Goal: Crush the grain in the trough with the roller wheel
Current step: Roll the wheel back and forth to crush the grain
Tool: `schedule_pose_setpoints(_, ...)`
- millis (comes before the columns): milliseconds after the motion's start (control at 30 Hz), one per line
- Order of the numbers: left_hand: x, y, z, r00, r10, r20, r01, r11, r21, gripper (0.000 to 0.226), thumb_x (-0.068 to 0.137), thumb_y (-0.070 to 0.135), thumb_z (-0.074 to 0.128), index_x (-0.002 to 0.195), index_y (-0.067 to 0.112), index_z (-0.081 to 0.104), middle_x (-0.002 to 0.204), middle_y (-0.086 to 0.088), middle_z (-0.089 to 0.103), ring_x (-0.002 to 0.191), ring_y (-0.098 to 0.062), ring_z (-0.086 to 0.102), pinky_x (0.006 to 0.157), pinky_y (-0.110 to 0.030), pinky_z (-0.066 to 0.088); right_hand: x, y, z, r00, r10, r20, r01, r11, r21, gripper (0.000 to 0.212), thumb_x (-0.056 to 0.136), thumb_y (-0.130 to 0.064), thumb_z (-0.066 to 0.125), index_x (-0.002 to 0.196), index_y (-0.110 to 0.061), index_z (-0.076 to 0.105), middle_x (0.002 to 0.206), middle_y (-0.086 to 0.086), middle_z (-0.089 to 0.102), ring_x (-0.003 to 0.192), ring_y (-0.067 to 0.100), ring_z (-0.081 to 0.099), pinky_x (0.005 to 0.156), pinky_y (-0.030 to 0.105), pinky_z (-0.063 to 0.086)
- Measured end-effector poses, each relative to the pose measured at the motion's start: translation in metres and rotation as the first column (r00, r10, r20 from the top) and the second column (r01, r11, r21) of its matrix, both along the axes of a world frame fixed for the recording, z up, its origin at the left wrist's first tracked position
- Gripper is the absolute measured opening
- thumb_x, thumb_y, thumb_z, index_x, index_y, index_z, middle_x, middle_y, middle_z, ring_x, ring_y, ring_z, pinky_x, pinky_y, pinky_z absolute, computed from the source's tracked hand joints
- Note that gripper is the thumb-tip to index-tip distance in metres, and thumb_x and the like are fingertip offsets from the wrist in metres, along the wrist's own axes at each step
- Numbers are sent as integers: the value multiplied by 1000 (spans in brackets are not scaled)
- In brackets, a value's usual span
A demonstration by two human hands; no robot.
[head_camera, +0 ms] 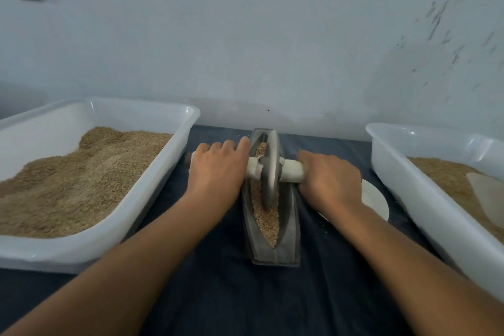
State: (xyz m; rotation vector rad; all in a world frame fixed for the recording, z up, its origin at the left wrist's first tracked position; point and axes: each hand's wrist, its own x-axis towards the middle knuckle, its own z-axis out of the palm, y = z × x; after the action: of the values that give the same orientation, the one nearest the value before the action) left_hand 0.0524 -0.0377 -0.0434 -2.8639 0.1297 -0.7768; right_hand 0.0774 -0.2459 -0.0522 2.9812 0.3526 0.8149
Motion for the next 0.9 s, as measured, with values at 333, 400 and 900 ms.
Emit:
schedule_pose_setpoints(333,-46,-1,6,998,-65,-1,65,998,-22,65,85,15,67,142,25,37,118,0,51,105,-21,55,91,-36,42,-52,-9,6,985,139,99,-145,988,46,17,87,-39,66,102,-31,65,87,-7,58,79,23,56,63,36,32)
schedule_pose_setpoints(400,-52,-2,8,997,-75,27,76,996,-45,50,85,19,67,130,31,48,114,4,49,101,-17,55,88,-33,41,-57,-9,7,985,137,109,-148,984,103,16,84,-37,71,95,-28,64,83,-8,58,77,23,56,61,36,34)
schedule_pose_setpoints(900,-6,4,0,999,-38,2,38,997,-73,50,81,17,70,120,28,42,94,6,57,78,-17,60,69,-32,38,-11,-2,11,994,6,-106,-8,1000,-19,22,84,-43,63,94,-32,48,76,-11,54,70,20,57,59,36,51)
